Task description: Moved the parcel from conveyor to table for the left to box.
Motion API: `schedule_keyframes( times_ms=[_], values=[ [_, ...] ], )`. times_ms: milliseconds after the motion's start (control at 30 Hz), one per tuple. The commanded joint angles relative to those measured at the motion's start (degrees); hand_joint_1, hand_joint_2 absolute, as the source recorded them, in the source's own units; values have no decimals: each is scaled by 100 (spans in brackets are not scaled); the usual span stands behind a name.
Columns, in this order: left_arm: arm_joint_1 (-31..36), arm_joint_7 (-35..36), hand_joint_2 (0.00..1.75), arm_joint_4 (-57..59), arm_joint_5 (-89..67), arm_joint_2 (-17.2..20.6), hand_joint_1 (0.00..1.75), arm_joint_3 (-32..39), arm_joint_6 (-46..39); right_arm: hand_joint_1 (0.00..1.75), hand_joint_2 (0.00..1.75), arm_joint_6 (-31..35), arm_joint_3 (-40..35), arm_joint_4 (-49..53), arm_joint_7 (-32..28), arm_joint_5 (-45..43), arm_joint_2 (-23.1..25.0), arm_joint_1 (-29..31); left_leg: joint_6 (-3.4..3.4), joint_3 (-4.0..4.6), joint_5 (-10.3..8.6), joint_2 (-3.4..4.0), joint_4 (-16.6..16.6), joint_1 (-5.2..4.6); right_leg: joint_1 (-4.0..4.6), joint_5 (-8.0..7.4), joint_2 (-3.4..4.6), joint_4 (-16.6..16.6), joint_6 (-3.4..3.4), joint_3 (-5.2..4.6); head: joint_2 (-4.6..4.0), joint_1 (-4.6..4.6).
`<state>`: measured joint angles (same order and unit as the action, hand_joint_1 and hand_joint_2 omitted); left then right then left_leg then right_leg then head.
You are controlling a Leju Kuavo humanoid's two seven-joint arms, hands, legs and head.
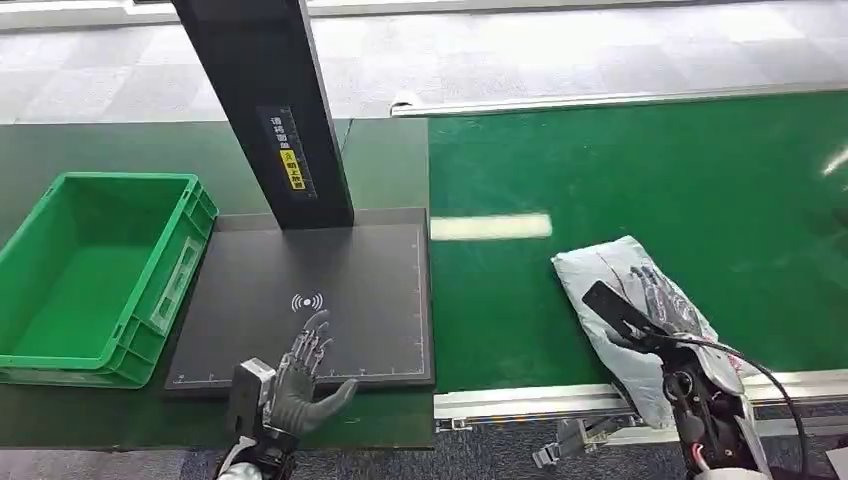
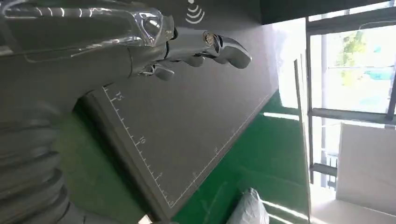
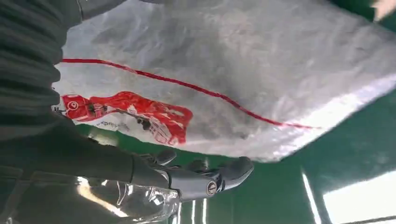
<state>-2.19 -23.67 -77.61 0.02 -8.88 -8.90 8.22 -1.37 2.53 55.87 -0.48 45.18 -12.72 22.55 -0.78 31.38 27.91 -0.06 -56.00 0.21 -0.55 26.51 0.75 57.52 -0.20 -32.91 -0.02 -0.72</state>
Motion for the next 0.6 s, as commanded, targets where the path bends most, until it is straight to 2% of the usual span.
schedule_keyframes(
  times_ms=[33,167,267,533,567,600],
  values=[
    [-17,30,175,95,10,187,0,-85,-11,0,175,-78,-240,-954,52,1,-124,485,-2,-8,2,8,5,-1,-1,0,2,-3,-2,5,0,-2],
    [7,40,175,162,9,181,0,-95,-16,0,175,-412,-440,-1260,165,155,-210,607,-1,-7,1,10,4,-1,0,-1,2,-3,-1,3,0,-2],
    [84,51,175,297,-1,207,0,-132,-18,0,175,-659,-576,-1469,-143,89,-130,603,-1,-10,-1,10,8,1,1,-5,1,-10,-1,7,0,0],
    [45,168,175,232,-114,173,0,-179,-74,0,175,-605,-683,-1460,-207,6,-83,337,-2,-17,1,0,11,4,5,0,-9,-14,-2,17,0,0],
    [65,172,175,232,-123,174,0,-180,-72,65,175,-605,-696,-1483,-216,2,-76,365,-2,-20,0,1,15,2,4,-1,-9,-17,-2,19,0,0],
    [85,177,175,217,-132,182,0,-180,-69,168,175,-613,-737,-1552,-263,-10,-79,437,-1,-15,0,0,9,1,2,0,-8,-10,-2,12,0,0]
  ],
)
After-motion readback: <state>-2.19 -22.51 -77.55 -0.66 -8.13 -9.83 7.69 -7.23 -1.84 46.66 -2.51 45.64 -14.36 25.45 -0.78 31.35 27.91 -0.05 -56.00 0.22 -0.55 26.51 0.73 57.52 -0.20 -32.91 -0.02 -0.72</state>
